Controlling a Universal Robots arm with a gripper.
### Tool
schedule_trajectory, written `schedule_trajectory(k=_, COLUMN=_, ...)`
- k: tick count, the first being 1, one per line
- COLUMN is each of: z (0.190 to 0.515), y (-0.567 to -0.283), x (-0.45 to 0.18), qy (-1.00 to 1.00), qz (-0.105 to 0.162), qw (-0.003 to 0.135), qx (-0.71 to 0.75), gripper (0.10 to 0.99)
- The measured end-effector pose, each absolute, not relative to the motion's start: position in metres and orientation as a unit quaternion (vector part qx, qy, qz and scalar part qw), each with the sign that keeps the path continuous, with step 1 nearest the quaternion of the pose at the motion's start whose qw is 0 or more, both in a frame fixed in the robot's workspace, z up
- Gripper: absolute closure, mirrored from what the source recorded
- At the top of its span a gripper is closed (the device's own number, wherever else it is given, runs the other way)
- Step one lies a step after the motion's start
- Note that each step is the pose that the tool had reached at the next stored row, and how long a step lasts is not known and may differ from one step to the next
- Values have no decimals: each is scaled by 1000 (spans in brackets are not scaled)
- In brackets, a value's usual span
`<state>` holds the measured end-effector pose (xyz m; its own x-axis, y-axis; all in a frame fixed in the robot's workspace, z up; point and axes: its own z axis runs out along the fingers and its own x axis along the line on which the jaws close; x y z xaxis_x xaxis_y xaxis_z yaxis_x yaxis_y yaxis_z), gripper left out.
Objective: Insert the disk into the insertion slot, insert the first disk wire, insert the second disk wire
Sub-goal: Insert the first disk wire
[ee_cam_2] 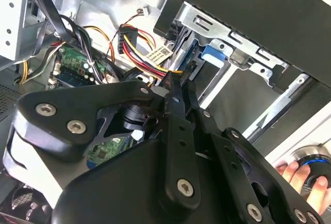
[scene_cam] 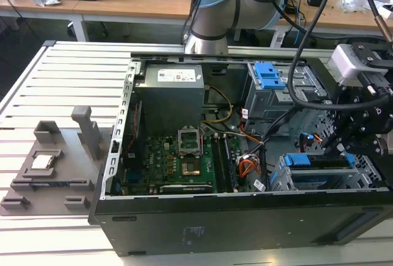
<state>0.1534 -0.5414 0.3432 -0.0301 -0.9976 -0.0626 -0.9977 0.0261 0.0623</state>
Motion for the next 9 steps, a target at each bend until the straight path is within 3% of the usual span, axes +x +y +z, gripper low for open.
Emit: schedule_trajectory(k=9, z=341, y=-543, x=153, qy=717, qz=44, qw=0, qx=-696, gripper=918)
